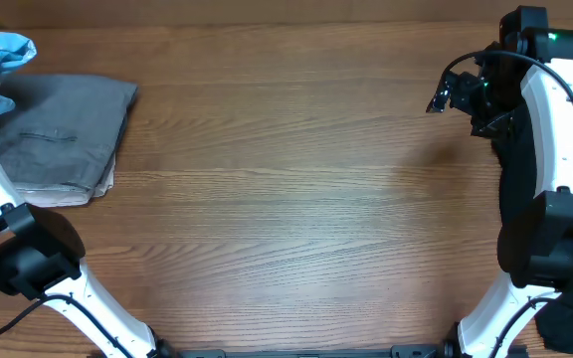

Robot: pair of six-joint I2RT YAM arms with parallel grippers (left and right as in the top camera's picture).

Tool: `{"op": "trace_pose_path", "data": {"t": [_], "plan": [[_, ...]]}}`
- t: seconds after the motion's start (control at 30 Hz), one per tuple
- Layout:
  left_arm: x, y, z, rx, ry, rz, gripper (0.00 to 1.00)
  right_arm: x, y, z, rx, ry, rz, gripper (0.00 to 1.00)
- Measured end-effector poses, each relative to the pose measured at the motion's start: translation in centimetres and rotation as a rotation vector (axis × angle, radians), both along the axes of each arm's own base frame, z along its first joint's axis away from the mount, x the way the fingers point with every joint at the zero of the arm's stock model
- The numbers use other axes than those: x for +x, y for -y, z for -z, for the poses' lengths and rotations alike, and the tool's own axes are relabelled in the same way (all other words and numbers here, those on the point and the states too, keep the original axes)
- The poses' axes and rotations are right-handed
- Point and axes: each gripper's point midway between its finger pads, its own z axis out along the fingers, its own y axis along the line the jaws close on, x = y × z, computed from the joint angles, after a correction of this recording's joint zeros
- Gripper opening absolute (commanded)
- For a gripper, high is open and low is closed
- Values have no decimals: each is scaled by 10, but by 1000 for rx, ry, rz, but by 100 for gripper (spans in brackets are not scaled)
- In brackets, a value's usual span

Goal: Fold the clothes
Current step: 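Carry the blue bundle left and place it on the grey garment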

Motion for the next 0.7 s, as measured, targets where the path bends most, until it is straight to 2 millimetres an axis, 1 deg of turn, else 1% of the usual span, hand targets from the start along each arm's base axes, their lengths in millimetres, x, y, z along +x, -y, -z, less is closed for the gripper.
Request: {"op": "trace_pose_path", "data": {"t": [0.1, 0.3, 0.37, 0.57, 0.7], "plan": [[5, 2, 11, -16, -14, 11, 4, 0, 0, 0, -1, 0, 0, 100], [9, 0, 52, -62, -91, 18, 4, 0, 0, 0, -1, 1, 0, 100], [9, 1, 60, -73, -111, 24, 4, 0, 0, 0, 0, 0, 0, 100], [9, 2, 62, -82, -115, 28, 5, 0, 0, 0, 0, 0, 0, 100], [10, 7, 67, -109, -118, 43, 8, 0, 0, 0, 0, 0, 0, 100]]}}
